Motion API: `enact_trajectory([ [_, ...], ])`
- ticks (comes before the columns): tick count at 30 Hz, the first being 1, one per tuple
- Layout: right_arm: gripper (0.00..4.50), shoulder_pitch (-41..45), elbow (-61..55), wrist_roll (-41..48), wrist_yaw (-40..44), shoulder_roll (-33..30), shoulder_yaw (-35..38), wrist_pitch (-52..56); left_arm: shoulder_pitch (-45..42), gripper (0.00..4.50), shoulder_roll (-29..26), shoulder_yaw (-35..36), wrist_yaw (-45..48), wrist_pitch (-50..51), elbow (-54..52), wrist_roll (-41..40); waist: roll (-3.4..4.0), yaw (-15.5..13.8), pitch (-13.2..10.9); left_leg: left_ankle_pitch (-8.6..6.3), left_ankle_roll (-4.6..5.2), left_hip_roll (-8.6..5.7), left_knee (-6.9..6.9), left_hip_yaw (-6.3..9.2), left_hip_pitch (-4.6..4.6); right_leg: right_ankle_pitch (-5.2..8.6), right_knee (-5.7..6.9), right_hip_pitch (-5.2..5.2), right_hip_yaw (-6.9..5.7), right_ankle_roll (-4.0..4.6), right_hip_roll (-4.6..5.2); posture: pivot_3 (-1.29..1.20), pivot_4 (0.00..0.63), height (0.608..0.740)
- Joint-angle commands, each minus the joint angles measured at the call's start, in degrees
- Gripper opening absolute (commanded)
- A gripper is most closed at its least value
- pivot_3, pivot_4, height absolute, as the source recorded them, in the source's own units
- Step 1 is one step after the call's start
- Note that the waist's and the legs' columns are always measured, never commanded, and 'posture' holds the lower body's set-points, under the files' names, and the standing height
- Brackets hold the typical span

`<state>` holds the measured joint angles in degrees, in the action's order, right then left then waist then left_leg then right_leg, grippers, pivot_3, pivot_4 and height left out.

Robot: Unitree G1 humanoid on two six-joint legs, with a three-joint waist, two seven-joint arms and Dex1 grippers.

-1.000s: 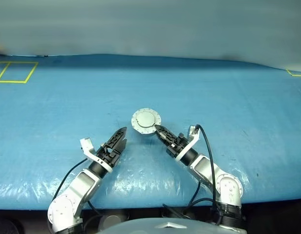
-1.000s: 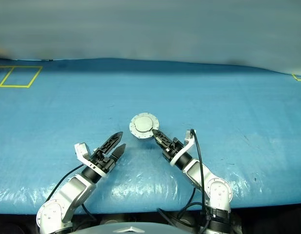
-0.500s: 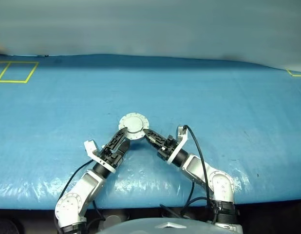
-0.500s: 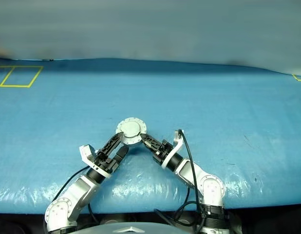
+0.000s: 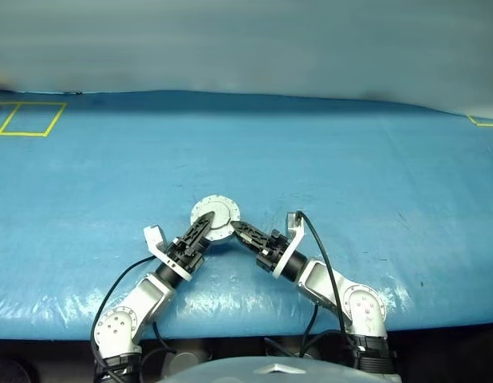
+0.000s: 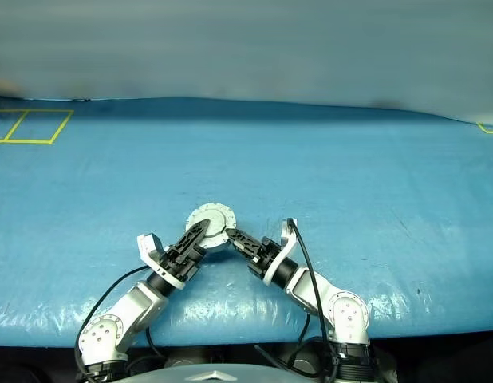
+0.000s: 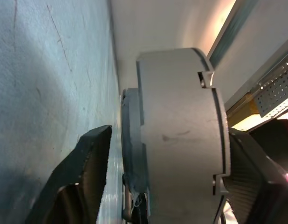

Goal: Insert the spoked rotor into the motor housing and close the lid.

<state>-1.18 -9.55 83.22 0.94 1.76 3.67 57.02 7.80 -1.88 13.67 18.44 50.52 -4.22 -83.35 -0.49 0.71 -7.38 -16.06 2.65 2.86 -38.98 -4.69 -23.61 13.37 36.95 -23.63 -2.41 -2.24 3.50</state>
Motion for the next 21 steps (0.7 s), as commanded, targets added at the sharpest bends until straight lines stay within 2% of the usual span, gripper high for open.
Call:
enact_trajectory([
  [1,1.23,1.0,-4.7,0.1,4.2,0.0,-0.7,-1.7,0.7,2.32,-0.2,-0.1,0.2,0.5,1.6,0.9,0.00,0.0,0.0,0.00,0.00,0.00,-0.02,0.01,0.00,0.00,0.00,0.01,-0.01,0.00,0.00,0.00,0.150,0.740],
  [3,1.23,0.7,-5.7,-1.7,6.0,-0.5,-0.7,-2.9,0.7,2.32,-0.2,0.1,0.3,0.3,1.4,1.0,0.00,0.0,0.0,0.00,0.00,0.00,-0.02,0.01,-0.01,0.00,0.00,0.00,0.00,0.00,0.00,0.00,0.150,0.740],
  [7,2.56,0.4,-10.5,-14.0,6.9,-4.4,-2.6,-8.3,-0.7,2.32,-0.2,1.3,-1.5,-2.9,0.1,3.7,0.03,-0.1,0.0,0.00,0.01,-0.02,-0.03,0.01,-0.03,0.00,0.00,-0.01,0.00,0.00,0.01,0.00,0.150,0.740],
  [9,3.22,0.2,-13.7,-21.5,8.9,-8.1,-4.9,-11.3,-3.8,2.32,-0.2,2.5,-3.2,-4.9,1.0,4.8,0.04,-0.1,0.0,0.00,0.01,-0.04,-0.06,0.01,-0.02,-0.01,0.00,0.01,0.00,-0.01,0.01,0.00,0.150,0.740],
  [13,4.50,-1.8,-18.1,-35.6,11.3,-11.2,-7.9,-21.9,-10.7,2.32,-1.5,3.0,-7.3,-7.2,2.9,9.6,0.02,-0.1,0.0,0.11,-0.04,-0.22,-0.08,0.03,-0.03,-0.06,0.03,-0.02,-0.05,0.06,-0.11,0.00,0.150,0.740],
  [18,4.50,-4.8,-17.2,-55.1,14.3,-17.4,-14.8,-34.0,-20.9,2.32,-2.0,4.9,-9.3,-9.7,9.1,13.3,-0.12,-0.4,-0.1,0.10,-0.03,-0.31,-0.07,0.03,-0.11,-0.13,-0.04,-0.05,-0.02,-0.04,-0.11,0.00,0.150,0.740],
  [21,4.50,-6.5,-15.1,-63.6,14.3,-18.6,-17.7,-40.2,-27.1,2.32,-2.1,5.8,-8.9,-10.8,14.4,15.7,-0.31,-0.5,-0.2,0.13,-0.07,-0.34,-0.11,-0.03,-0.18,-0.33,-0.10,-0.07,-0.01,-0.42,-0.08,0.00,0.150,0.740],
])
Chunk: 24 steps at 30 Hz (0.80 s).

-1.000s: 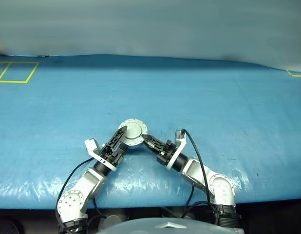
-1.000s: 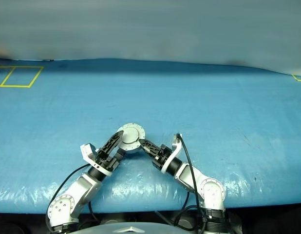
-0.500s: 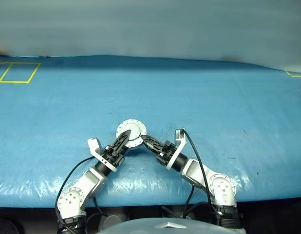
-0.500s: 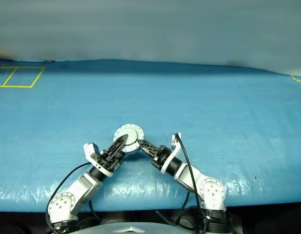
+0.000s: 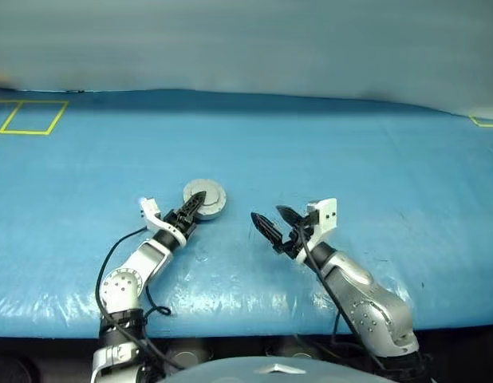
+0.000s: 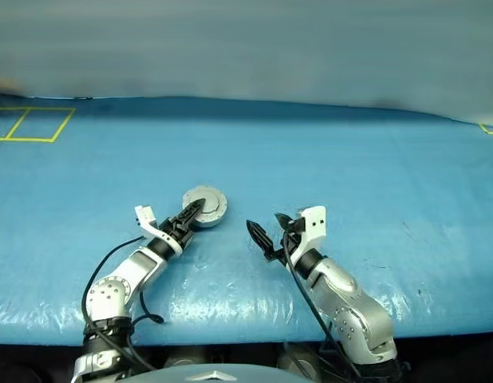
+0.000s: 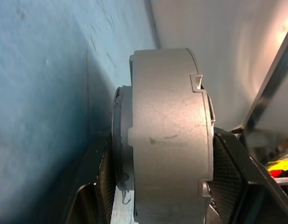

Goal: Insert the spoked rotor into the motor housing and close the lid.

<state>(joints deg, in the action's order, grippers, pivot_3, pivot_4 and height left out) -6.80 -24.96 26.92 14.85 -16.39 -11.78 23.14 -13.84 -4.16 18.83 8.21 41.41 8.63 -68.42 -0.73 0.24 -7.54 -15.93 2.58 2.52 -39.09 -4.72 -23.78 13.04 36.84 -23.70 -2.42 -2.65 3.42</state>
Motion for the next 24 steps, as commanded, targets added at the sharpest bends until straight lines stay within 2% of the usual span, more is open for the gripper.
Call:
enact_trajectory([
  [1,4.50,-1.4,1.2,-9.5,0.1,-0.5,-2.8,-8.0,-7.6,2.32,0.2,1.1,1.7,-2.1,3.7,1.5,-0.11,-0.1,-0.1,0.05,-0.10,0.00,0.00,-0.01,0.00,0.00,-0.02,0.01,0.00,-0.01,0.00,0.00,0.150,0.740],
  [6,4.50,-3.7,6.6,-19.1,-2.0,1.7,-4.3,-19.1,-18.9,2.32,0.1,3.1,5.1,-5.2,17.6,6.0,-0.34,-0.1,-0.2,0.10,-0.17,-0.01,-0.01,-0.04,0.00,-0.02,-0.03,0.01,-0.02,-0.08,-0.01,0.00,0.150,0.740],
  [13,4.50,-5.2,9.7,-21.9,-2.1,4.8,-4.1,-23.0,-30.7,2.32,0.3,4.2,8.3,-12.0,35.8,14.8,-0.49,0.2,-0.3,0.12,-0.20,0.00,-0.01,-0.07,0.00,-0.03,-0.04,0.01,-0.02,-0.12,-0.01,0.00,0.150,0.740],
  [17,4.50,-5.5,9.9,-22.6,-2.0,5.8,-4.0,-23.1,-34.2,2.32,-0.1,5.8,8.9,-14.7,42.6,17.8,-0.52,0.4,-0.4,0.12,-0.22,0.04,0.01,-0.09,0.00,-0.03,-0.03,-0.02,-0.02,-0.12,-0.01,0.00,0.150,0.740],
  [22,4.50,-5.7,10.2,-23.2,-1.7,6.4,-4.0,-22.9,-33.4,4.02,-2.0,6.7,7.8,-13.0,44.6,20.7,-0.52,0.4,-0.4,0.15,-0.26,0.05,0.00,-0.09,0.07,-0.03,0.01,0.04,-0.03,-0.12,-0.01,0.00,0.150,0.740],
  [24,4.50,-5.7,10.2,-23.2,-1.5,6.6,-4.1,-22.6,-31.3,4.46,-2.9,6.9,6.7,-10.8,42.8,21.3,-0.51,0.6,-0.4,0.15,-0.26,0.06,0.01,-0.11,0.20,-0.03,0.04,0.14,0.00,-0.12,-0.01,0.00,0.150,0.740],
])
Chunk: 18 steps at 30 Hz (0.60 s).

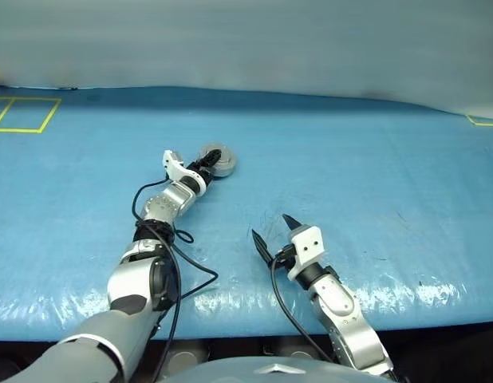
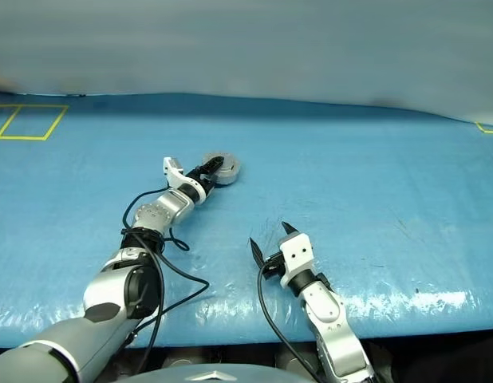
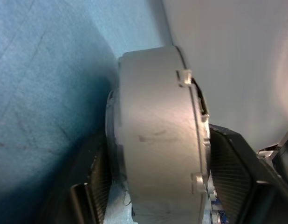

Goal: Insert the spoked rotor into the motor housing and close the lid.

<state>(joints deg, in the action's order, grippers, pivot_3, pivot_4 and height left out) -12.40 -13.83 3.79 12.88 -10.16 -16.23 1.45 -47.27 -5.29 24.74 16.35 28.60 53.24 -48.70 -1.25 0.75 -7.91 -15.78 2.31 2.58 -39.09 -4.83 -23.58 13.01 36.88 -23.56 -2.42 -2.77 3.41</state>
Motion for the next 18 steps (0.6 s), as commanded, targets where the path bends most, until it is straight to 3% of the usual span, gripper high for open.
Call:
enact_trajectory([
  [1,4.50,-0.2,-0.9,-0.1,0.6,0.5,0.3,-0.8,3.7,4.46,-2.2,0.9,-2.1,3.6,-3.3,1.8,0.04,0.2,0.0,0.01,-0.02,0.01,0.00,0.00,0.04,0.00,0.02,0.03,0.00,0.00,0.00,0.00,0.150,0.740],
  [8,4.50,0.0,-0.6,0.9,2.7,0.9,0.2,0.8,20.3,4.46,-4.0,0.0,-8.1,18.7,-25.2,0.5,0.20,1.4,0.2,0.04,-0.10,0.42,0.06,-0.09,0.53,0.04,0.19,0.37,0.13,0.09,0.01,0.00,0.150,0.740],
  [12,4.50,0.4,-0.6,2.2,5.1,0.7,0.0,1.8,31.1,4.46,-6.3,-5.0,-7.5,23.8,-41.6,1.8,0.37,1.3,0.4,-0.14,0.03,0.46,0.16,-0.09,1.18,0.30,0.20,0.89,0.08,0.54,0.09,0.00,0.150,0.740],
  [15,4.50,0.7,-0.3,2.4,5.6,0.8,0.6,1.9,40.4,4.46,-10.1,-13.9,-1.1,15.2,-55.5,9.3,0.63,1.3,0.5,-0.15,-0.02,0.47,0.17,-0.10,1.19,0.31,0.26,0.83,0.13,0.68,0.29,0.00,0.150,0.740],
  [18,4.50,0.6,-0.3,2.6,5.7,1.2,1.2,1.9,47.4,4.46,-10.1,-18.8,3.8,-2.3,-62.0,18.6,0.80,0.8,0.6,-0.19,-0.09,0.47,0.19,-0.11,1.15,0.31,0.25,0.57,0.12,0.88,0.55,0.00,0.150,0.740],
])
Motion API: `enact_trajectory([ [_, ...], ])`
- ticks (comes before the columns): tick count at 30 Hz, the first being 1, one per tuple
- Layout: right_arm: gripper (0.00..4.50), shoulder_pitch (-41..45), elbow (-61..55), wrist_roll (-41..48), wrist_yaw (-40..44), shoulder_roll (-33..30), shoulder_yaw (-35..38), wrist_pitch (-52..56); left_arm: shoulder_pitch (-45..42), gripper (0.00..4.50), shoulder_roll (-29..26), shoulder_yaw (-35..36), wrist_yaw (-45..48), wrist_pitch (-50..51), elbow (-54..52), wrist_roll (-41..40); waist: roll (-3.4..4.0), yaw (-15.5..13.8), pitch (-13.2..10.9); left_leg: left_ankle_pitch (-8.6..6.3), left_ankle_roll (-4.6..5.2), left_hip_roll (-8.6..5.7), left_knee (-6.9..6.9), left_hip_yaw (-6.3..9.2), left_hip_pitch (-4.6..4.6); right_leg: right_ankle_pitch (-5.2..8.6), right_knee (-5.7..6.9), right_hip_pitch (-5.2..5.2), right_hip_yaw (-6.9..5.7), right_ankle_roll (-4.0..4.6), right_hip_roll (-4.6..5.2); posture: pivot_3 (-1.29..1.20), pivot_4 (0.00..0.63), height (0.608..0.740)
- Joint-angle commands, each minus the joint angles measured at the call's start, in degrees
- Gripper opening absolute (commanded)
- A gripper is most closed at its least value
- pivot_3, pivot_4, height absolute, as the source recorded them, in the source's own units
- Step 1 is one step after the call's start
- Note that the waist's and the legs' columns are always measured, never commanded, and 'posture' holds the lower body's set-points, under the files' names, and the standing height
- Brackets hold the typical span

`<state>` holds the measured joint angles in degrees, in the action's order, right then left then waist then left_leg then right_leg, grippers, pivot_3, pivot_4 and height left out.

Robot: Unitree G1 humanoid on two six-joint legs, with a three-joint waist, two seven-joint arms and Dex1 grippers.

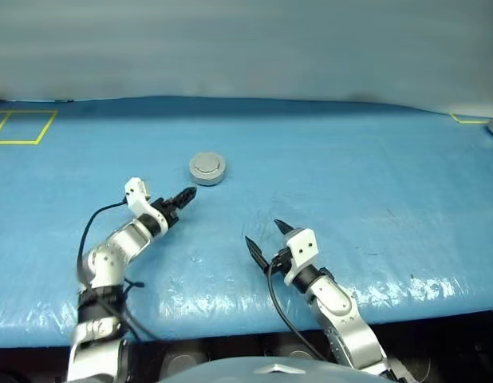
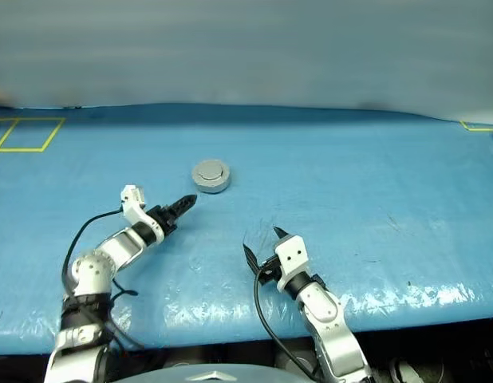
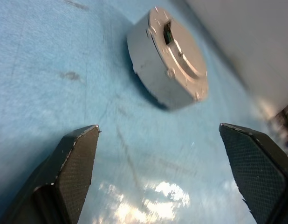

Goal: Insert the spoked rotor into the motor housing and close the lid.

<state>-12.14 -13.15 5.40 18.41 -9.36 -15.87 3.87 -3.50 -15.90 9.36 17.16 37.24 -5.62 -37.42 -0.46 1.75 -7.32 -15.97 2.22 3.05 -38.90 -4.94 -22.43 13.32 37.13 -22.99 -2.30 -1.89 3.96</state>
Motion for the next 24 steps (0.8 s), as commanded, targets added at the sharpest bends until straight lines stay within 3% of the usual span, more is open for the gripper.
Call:
enact_trajectory([
  [1,4.50,0.3,-0.9,0.9,-0.1,0.7,1.0,-0.8,5.1,4.46,1.0,-4.1,3.2,-13.9,-4.1,8.9,-0.01,-0.5,0.0,-0.06,-0.13,0.00,0.00,0.00,-0.06,-0.01,0.00,-0.14,-0.01,0.05,0.03,0.00,0.150,0.740],
  [6,4.50,-0.6,-1.2,0.4,-1.2,2.1,1.4,-1.4,10.3,4.46,1.8,-9.6,3.6,-36.3,-3.2,23.8,0.00,-1.3,0.0,0.07,0.01,0.01,0.00,0.01,-0.55,-0.08,-0.01,-0.60,-0.08,0.17,0.09,0.00,0.150,0.740],
  [9,4.50,-1.6,-1.3,-0.2,-2.1,2.6,1.3,-1.8,11.5,4.46,3.7,-10.3,3.3,-43.9,-0.7,26.4,0.00,-1.4,0.0,0.00,0.14,0.01,0.00,0.00,-0.70,-0.08,-0.13,-0.68,-0.09,0.17,0.11,0.00,0.150,0.740],
  [14,4.50,-2.6,-1.0,-1.2,-3.2,2.8,1.8,-2.7,13.2,4.46,4.4,-10.7,3.1,-48.5,1.8,29.1,0.00,-1.2,0.0,-0.04,0.31,0.00,-0.06,-0.02,-1.17,-0.10,-0.19,-0.81,-0.14,0.11,0.07,0.00,0.150,0.740],
  [24,4.50,-2.1,-0.6,-1.4,-3.1,2.0,2.4,-3.0,14.7,4.46,4.2,-9.8,3.7,-49.0,2.5,28.9,-0.01,-1.2,0.0,-0.06,0.35,0.01,-0.16,-0.02,-1.14,-0.11,-0.19,-0.77,-0.28,-0.04,-0.35,0.00,0.150,0.740],
])
